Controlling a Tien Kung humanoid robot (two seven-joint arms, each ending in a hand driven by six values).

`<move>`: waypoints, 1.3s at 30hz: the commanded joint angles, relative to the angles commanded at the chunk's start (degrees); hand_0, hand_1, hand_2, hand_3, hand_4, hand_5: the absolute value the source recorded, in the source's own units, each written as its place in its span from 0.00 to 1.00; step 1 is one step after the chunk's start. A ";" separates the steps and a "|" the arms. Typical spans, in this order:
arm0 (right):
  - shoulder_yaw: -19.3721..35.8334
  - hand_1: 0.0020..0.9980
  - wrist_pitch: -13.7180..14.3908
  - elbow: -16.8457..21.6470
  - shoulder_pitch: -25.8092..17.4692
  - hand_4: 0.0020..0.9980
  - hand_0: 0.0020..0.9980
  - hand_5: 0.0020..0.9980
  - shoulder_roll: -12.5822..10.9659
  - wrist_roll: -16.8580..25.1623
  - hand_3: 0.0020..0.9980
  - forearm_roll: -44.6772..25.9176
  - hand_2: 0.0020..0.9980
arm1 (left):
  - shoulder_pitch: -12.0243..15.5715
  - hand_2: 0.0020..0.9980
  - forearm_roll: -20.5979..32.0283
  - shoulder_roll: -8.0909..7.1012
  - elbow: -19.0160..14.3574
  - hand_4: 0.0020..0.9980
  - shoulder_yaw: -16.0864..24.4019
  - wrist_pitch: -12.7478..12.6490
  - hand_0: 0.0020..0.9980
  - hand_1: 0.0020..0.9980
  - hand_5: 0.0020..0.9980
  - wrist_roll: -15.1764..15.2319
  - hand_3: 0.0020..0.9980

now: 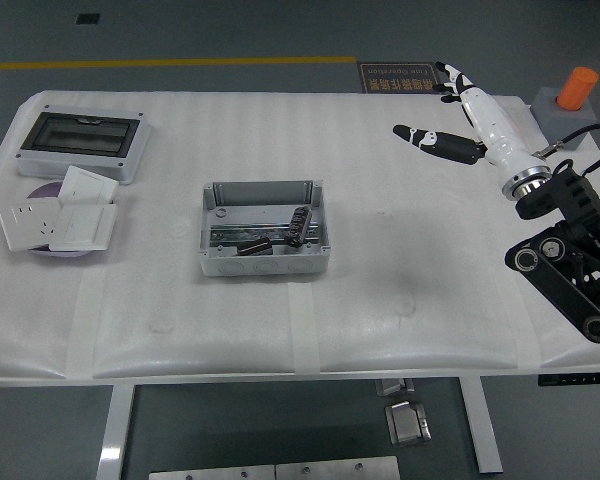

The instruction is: Pick up the battery,place it into the box

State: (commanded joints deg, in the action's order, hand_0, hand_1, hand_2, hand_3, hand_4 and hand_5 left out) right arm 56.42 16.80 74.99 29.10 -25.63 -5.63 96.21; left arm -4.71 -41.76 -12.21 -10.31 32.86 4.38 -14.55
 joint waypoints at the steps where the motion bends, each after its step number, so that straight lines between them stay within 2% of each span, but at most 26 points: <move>1: 0.70 0.76 0.06 0.16 -0.39 1.00 0.91 0.70 0.05 0.04 0.96 0.16 0.81 | 0.03 0.40 -0.13 -0.01 0.00 0.45 0.14 0.00 0.46 0.58 0.30 -0.03 0.51; 11: 5.16 0.75 0.65 0.23 -2.85 1.00 0.90 0.71 -0.33 0.37 0.94 0.36 0.80 | 0.30 0.40 -0.03 -0.14 0.00 0.45 0.18 -0.01 0.46 0.58 0.30 -0.01 0.51; 25: 8.84 0.74 0.91 0.46 -5.15 1.00 0.90 0.71 -0.86 0.23 0.93 0.98 0.80 | 0.04 0.40 1.32 -1.64 0.00 0.45 -1.68 0.09 0.46 0.58 0.30 0.17 0.51; 39: 9.80 0.74 1.06 0.39 -6.55 1.00 0.89 0.70 -1.04 0.30 0.92 1.14 0.80 | 0.35 0.40 0.94 -1.95 0.00 0.45 -1.58 0.14 0.46 0.58 0.30 0.17 0.51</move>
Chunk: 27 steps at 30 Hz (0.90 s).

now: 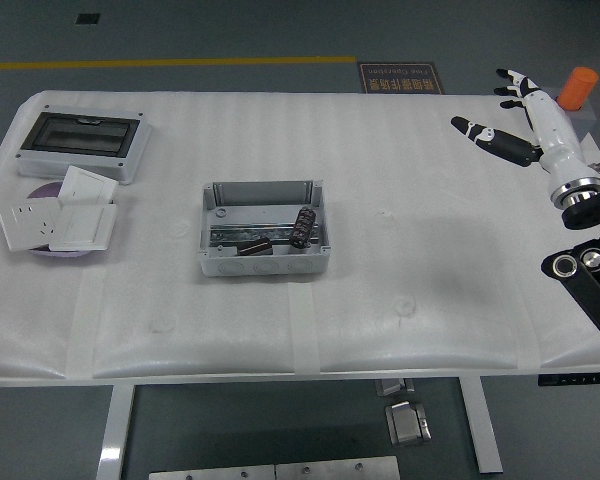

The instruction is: Pick up the battery,place it into the box

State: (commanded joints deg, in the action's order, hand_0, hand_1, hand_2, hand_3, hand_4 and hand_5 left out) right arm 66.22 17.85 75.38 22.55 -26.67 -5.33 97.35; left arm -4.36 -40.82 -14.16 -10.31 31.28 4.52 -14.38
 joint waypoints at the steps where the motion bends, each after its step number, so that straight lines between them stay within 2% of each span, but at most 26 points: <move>1: 0.09 0.74 0.01 0.01 -0.07 1.00 0.89 0.70 -0.03 0.00 0.92 0.02 0.80 | 0.06 0.40 -0.07 0.02 0.00 0.45 0.12 -0.01 0.46 0.58 0.30 0.00 0.51; 11: 1.06 0.74 0.07 0.11 -0.72 0.99 0.89 0.69 0.17 0.09 0.91 0.03 0.80 | 0.48 0.40 -0.63 0.82 0.00 0.45 1.27 -0.05 0.46 0.58 0.30 -0.29 0.51; 20: 1.17 0.74 0.05 0.12 -0.62 0.98 0.88 0.68 0.45 0.09 0.91 0.18 0.80 | 0.45 0.40 -1.39 0.54 0.00 0.46 2.29 -0.09 0.46 0.58 0.30 -0.66 0.51; 27: 1.44 0.74 0.04 -0.28 -0.69 0.98 0.88 0.68 0.58 0.13 0.91 0.05 0.80 | 0.34 0.40 -0.12 0.63 0.00 0.45 1.20 -0.09 0.46 0.58 0.30 -0.54 0.51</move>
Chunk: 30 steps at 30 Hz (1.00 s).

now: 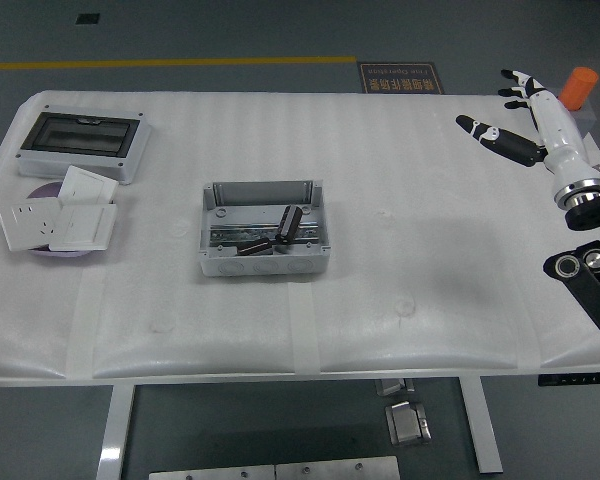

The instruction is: Pick up the battery,place it into the box

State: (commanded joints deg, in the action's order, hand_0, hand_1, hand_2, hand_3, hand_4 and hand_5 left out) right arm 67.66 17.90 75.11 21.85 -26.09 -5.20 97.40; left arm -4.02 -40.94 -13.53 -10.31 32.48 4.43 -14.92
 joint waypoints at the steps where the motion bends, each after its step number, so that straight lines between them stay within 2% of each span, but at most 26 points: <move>1: -0.06 0.74 0.01 -0.13 0.06 0.98 0.88 0.68 0.01 0.02 0.91 -0.06 0.80 | 0.01 0.40 0.23 0.02 0.00 0.45 -0.19 0.00 0.46 0.58 0.30 0.03 0.51; 11: -3.49 0.73 -0.03 -1.73 2.47 0.97 0.88 0.68 0.16 0.25 0.91 -0.73 0.79 | 0.09 0.40 -0.29 0.34 0.00 0.45 0.44 0.03 0.46 0.58 0.30 -0.20 0.51; 30: -1.38 0.73 0.19 -2.13 1.70 0.97 0.88 0.67 -0.31 0.61 0.90 -0.70 0.79 | -0.26 0.40 -1.47 0.99 0.00 0.46 1.72 0.07 0.46 0.58 0.29 -0.28 0.51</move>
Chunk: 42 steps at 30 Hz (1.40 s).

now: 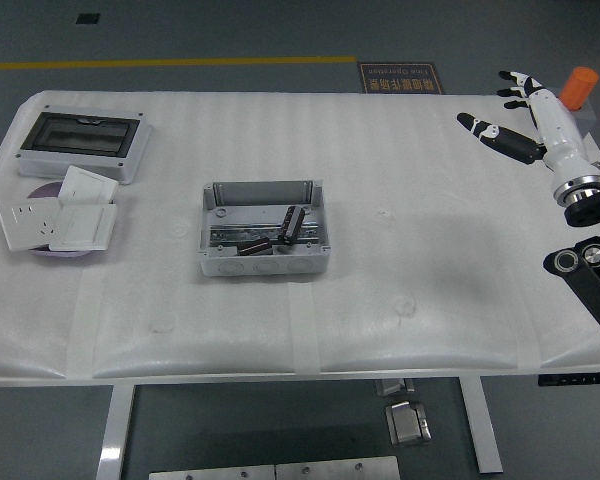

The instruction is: Pick up the battery,place it into the box

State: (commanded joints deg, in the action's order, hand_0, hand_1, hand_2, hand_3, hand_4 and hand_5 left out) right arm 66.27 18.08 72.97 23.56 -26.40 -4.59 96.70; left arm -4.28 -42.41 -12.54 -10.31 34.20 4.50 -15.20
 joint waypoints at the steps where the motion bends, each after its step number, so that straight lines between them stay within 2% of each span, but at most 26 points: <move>1: 0.03 0.73 0.00 -0.01 0.00 0.97 0.88 0.67 0.00 0.00 0.90 0.01 0.79 | 0.01 0.40 -0.04 0.04 0.00 0.46 0.04 0.01 0.46 0.58 0.29 -0.02 0.51; 31: 4.08 0.73 0.07 0.20 -1.56 0.96 0.88 0.67 -0.11 0.31 0.90 -0.81 0.79 | -0.09 0.40 0.58 0.13 0.00 0.46 -0.19 -0.10 0.46 0.58 0.28 -0.03 0.51; 42: 3.04 0.73 -0.33 0.04 -1.56 0.96 0.88 0.66 -0.03 0.78 0.90 -1.88 0.79 | -0.42 0.40 -0.31 0.08 0.00 0.46 0.48 -0.12 0.46 0.58 0.27 -0.10 0.51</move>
State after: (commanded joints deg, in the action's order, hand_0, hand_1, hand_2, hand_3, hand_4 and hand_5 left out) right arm 69.31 17.75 73.02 22.00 -26.43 -3.81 94.82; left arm -4.70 -42.72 -12.46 -10.31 34.67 4.38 -15.31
